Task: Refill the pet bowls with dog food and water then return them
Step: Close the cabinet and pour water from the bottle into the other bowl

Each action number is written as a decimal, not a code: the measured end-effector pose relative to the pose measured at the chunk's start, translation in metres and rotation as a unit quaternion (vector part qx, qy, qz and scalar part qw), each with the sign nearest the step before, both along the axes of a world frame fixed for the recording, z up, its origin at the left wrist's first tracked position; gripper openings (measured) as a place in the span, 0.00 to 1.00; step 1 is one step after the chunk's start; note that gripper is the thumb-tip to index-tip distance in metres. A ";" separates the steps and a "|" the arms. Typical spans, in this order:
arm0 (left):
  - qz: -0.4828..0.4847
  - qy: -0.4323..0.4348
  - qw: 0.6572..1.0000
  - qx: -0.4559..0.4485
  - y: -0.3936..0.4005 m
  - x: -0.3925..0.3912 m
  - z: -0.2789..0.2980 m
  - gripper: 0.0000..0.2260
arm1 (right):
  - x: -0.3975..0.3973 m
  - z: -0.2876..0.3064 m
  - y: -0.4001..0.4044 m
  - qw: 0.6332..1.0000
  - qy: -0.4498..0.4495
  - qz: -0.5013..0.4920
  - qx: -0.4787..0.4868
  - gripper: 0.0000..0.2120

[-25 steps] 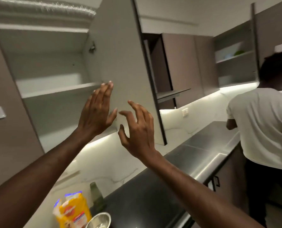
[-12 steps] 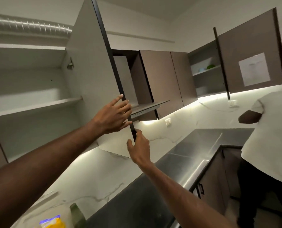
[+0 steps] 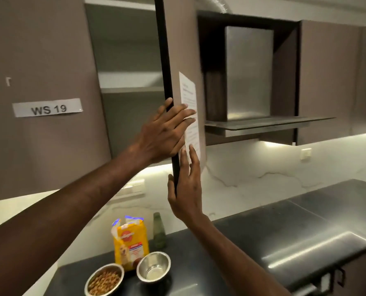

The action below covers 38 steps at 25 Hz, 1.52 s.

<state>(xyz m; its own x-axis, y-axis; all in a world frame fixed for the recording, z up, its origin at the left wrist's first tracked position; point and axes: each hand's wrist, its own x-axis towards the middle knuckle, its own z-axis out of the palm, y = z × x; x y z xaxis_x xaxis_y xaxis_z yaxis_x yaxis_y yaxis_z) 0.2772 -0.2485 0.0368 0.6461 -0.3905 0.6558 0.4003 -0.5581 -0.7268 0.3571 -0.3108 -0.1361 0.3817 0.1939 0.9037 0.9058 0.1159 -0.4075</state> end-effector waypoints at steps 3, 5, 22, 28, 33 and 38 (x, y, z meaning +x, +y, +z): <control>0.018 -0.072 0.994 -0.078 0.066 -0.033 -0.023 0.30 | -0.027 -0.009 0.071 0.997 -0.063 0.017 -0.034 0.39; 0.040 -0.116 0.983 -0.139 0.114 -0.053 -0.037 0.34 | -0.039 -0.016 0.119 0.993 -0.108 0.014 -0.054 0.40; 0.037 -0.244 0.943 -0.223 0.362 -0.021 -0.154 0.27 | 0.011 -0.060 0.382 0.976 -0.171 -0.127 0.047 0.25; 0.086 -0.299 0.925 -0.218 0.369 -0.007 -0.191 0.22 | 0.028 -0.070 0.406 0.960 -0.210 -0.164 0.083 0.21; 0.084 -0.321 0.912 -0.240 0.357 -0.003 -0.217 0.24 | 0.036 -0.094 0.402 0.961 -0.241 -0.108 0.088 0.26; 0.099 -0.343 0.866 -0.349 0.335 0.005 -0.301 0.24 | 0.071 -0.173 0.372 0.950 -0.306 0.052 -0.043 0.44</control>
<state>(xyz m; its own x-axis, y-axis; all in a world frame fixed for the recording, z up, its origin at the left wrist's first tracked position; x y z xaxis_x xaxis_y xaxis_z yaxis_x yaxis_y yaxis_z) 0.2821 0.0864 -0.2640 0.0194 0.3296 0.9439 0.7431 -0.6364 0.2069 0.4283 0.0608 -0.3094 -0.2360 0.2842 0.9293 0.9614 0.2074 0.1807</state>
